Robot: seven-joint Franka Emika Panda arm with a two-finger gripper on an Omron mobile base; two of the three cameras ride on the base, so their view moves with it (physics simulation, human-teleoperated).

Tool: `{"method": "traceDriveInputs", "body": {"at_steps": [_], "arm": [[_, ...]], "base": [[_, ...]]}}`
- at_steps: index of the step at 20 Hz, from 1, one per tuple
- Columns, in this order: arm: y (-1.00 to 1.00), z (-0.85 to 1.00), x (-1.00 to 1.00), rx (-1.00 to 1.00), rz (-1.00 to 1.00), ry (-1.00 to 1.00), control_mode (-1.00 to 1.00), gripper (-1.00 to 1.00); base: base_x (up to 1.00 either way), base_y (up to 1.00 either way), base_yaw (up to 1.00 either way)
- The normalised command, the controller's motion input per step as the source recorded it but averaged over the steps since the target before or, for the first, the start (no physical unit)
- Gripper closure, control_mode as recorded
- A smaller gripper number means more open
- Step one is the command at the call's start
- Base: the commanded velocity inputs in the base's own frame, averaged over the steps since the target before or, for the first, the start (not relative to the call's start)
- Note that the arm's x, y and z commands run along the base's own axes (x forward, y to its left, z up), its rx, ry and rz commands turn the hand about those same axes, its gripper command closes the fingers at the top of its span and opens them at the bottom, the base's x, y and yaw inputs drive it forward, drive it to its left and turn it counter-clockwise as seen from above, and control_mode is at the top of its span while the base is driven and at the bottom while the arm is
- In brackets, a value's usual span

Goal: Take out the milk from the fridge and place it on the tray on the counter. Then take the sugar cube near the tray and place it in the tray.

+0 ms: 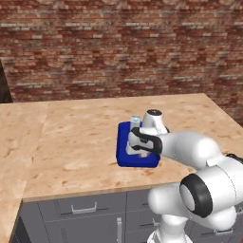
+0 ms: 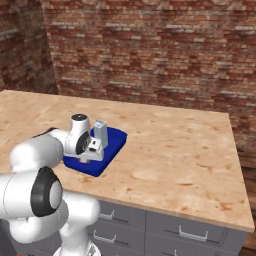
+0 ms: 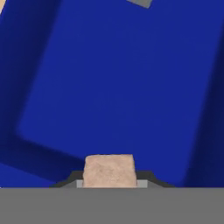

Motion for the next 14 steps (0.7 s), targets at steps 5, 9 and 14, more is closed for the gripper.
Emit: {"method": "traceDriveInputs", "body": {"at_steps": [5, 9, 14], "arm": [[0.00, -0.11, 0.27, 0.00, -0.01, -0.02, -1.00, 1.00], [0.00, -0.09, 0.20, 0.00, 0.00, -0.05, -1.00, 1.00], [0.00, -0.12, 0.02, 0.00, 0.00, -0.03, -1.00, 1.00]], "base": [[0.00, 0.00, 0.00], [0.00, 0.00, 0.00], [0.00, 0.00, 0.00]]}}
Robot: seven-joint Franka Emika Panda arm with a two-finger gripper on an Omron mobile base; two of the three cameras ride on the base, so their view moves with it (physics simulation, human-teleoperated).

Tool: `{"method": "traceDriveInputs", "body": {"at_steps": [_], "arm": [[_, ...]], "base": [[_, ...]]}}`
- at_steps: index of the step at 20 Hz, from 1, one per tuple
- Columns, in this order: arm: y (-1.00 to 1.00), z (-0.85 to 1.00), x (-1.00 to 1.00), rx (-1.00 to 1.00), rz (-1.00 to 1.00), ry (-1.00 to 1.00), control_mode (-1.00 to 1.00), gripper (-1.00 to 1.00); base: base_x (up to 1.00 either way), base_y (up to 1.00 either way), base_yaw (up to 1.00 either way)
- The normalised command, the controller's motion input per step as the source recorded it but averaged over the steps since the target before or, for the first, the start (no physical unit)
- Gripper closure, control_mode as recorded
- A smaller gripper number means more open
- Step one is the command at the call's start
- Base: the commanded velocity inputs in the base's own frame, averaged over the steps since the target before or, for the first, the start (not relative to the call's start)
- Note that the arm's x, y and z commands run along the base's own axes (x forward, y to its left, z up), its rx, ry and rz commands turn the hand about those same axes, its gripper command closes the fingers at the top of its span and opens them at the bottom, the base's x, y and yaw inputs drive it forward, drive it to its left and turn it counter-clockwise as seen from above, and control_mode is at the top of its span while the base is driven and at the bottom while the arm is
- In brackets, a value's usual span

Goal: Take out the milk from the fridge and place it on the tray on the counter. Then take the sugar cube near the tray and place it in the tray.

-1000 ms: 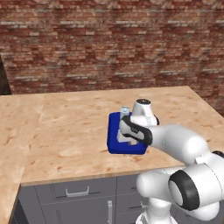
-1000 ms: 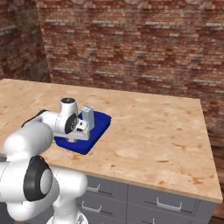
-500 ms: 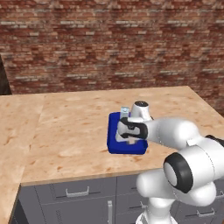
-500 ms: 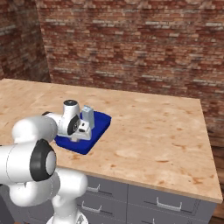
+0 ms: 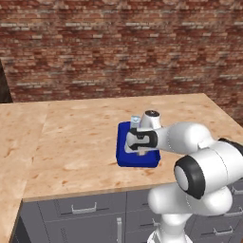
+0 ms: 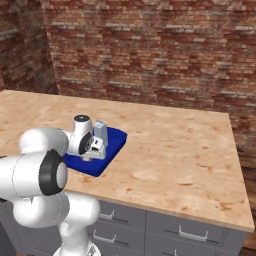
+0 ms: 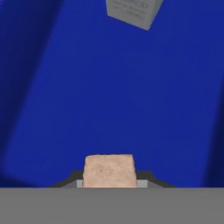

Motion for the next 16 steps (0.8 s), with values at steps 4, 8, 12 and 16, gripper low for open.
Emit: {"method": "traceDriveInputs", "body": {"at_steps": [4, 8, 12, 16], "arm": [[0.00, -0.23, 0.00, 0.00, 0.00, -0.01, -1.00, 1.00], [0.00, -0.26, 0.00, 0.00, 0.00, -0.05, -1.00, 1.00], [0.00, -0.27, 0.00, 0.00, 0.00, -0.06, -1.00, 1.00], [0.00, -0.28, 0.00, 0.00, 0.00, -0.04, -1.00, 1.00]], "base": [[0.00, 0.00, 0.00], [0.00, 0.00, 0.00], [0.00, 0.00, 0.00], [0.00, 0.00, 0.00]]}}
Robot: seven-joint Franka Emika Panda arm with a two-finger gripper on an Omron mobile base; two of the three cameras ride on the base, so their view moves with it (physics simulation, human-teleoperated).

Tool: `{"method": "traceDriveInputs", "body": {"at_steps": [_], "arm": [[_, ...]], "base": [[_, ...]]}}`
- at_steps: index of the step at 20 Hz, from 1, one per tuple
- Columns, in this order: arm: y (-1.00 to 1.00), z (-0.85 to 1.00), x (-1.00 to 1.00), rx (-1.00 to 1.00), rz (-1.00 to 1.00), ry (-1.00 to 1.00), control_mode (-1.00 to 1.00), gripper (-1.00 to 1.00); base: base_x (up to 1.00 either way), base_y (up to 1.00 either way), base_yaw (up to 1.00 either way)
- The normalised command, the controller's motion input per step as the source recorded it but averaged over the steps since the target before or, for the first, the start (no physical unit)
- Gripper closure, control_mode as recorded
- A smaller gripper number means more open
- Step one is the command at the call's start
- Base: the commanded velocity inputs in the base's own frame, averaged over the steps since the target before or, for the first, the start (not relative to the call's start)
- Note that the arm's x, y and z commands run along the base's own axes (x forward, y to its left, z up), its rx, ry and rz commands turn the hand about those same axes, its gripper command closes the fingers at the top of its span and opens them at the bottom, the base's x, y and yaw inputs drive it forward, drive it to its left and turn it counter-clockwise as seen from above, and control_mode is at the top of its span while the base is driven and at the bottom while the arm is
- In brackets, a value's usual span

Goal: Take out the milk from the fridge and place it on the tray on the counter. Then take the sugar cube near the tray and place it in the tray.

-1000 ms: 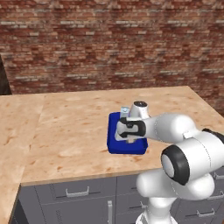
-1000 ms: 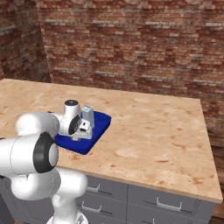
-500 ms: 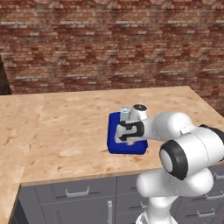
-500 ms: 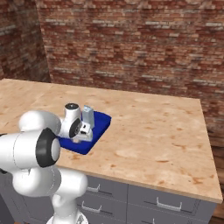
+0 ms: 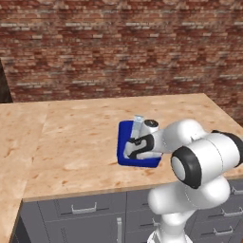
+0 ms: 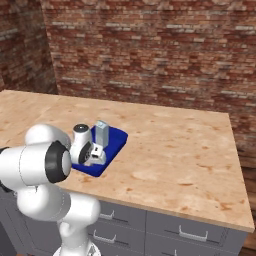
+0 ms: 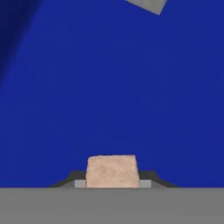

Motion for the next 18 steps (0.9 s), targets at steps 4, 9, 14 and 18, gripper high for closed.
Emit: {"method": "traceDriveInputs", "body": {"at_steps": [4, 9, 14, 18], "arm": [[0.00, -0.19, 0.00, 0.00, 0.00, -0.07, -1.00, 1.00], [0.01, -0.05, 0.00, 0.00, 0.00, -0.09, -1.00, -1.00], [0.00, 0.01, -0.06, 0.00, 0.00, -0.08, -1.00, -1.00], [0.00, 0.15, -0.06, 0.00, 0.00, -0.10, -1.00, -1.00]], "base": [[0.00, 0.00, 0.00], [0.00, 0.00, 0.00], [0.00, 0.00, 0.00], [0.00, 0.00, 0.00]]}}
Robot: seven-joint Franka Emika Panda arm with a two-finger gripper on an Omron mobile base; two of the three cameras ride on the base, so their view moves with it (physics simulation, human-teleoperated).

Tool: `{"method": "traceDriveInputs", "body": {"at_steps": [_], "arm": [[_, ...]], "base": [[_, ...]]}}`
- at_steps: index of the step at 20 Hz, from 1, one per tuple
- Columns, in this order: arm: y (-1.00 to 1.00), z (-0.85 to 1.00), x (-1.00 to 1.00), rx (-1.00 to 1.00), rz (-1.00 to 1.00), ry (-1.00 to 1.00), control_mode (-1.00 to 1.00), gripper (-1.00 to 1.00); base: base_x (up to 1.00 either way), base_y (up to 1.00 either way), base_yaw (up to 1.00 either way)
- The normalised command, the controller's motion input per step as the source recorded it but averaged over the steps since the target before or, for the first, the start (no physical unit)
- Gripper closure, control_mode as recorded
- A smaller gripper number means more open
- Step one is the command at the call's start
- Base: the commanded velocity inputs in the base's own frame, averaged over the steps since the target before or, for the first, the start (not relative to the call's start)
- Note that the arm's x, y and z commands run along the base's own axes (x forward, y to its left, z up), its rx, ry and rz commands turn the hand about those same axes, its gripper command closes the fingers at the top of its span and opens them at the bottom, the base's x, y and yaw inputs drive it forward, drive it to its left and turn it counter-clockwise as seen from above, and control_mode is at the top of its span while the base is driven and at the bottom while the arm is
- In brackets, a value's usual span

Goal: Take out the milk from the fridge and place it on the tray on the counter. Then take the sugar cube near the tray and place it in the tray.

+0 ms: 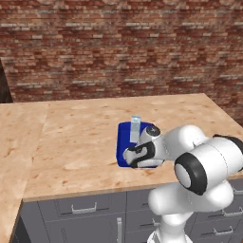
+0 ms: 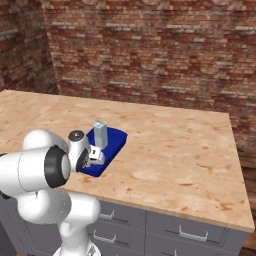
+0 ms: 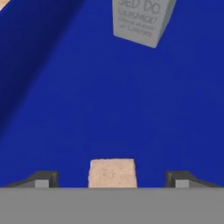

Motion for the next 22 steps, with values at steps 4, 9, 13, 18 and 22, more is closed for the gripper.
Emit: {"method": "traceDriveInputs", "body": {"at_steps": [4, 9, 13, 18, 22], "arm": [[0.13, 0.41, -0.14, 0.00, -0.01, -0.07, -1.00, -1.00], [0.01, 0.59, -0.01, 0.00, 0.00, 0.00, -1.00, -1.00], [0.00, 0.71, -0.07, 0.00, 0.00, 0.00, -1.00, -1.00], [0.00, 0.76, -0.26, 0.00, -0.01, -0.02, -1.00, -1.00], [0.00, 0.84, -0.49, 0.00, -0.02, -0.06, -1.00, -1.00]], "base": [[0.00, 0.00, 0.00], [0.00, 0.00, 0.00], [0.00, 0.00, 0.00], [0.00, 0.00, 0.00], [0.00, 0.00, 0.00]]}}
